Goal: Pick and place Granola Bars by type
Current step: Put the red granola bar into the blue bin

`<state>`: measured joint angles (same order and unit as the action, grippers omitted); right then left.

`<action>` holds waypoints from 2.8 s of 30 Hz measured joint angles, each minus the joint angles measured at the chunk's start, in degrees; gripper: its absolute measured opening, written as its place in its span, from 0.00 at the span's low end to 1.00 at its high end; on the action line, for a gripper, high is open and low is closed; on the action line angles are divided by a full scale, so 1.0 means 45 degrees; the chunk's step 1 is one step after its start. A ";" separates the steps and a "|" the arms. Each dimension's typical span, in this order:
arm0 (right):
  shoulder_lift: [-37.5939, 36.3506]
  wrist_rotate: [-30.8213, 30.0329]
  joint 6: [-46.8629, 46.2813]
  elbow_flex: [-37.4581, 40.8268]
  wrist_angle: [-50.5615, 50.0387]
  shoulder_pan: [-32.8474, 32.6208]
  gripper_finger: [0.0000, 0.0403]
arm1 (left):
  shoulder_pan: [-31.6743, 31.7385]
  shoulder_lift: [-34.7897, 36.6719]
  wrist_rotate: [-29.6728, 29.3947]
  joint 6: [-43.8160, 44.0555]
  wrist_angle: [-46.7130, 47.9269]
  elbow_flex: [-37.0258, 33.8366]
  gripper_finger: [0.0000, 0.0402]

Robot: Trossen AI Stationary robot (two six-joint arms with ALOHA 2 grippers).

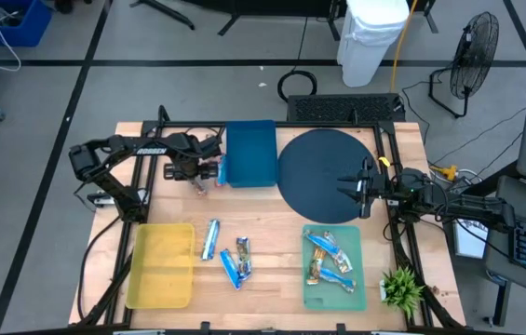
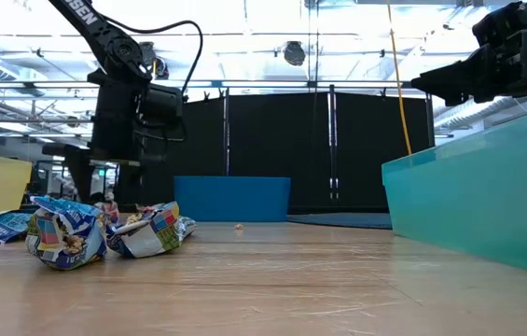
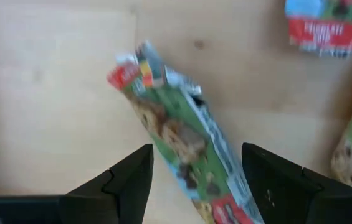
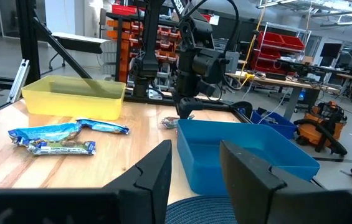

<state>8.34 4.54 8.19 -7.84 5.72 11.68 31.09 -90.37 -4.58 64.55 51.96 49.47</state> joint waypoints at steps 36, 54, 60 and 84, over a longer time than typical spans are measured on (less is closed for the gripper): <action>0.0000 0.0000 0.0002 0.0000 0.0002 0.0000 0.31 | -0.0256 0.0036 -0.2174 -0.1898 -0.1987 -0.0947 0.02; -0.0004 0.0000 0.0001 0.0000 0.0000 0.0000 0.31 | -0.2458 0.3641 -0.5981 -0.6658 -0.6759 -0.0908 0.02; -0.0005 0.0000 0.0001 0.0000 0.0000 0.0002 0.31 | -0.2714 0.3691 -0.3983 -1.2657 -1.0844 -0.0903 0.02; -0.0005 0.0000 0.0001 0.0000 0.0000 0.0002 0.31 | -0.0915 0.0031 -0.0643 -1.1210 -1.4307 -0.0899 0.01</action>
<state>8.32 4.54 8.19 -7.84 5.72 11.69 26.97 -90.23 -7.48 14.11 -12.42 45.43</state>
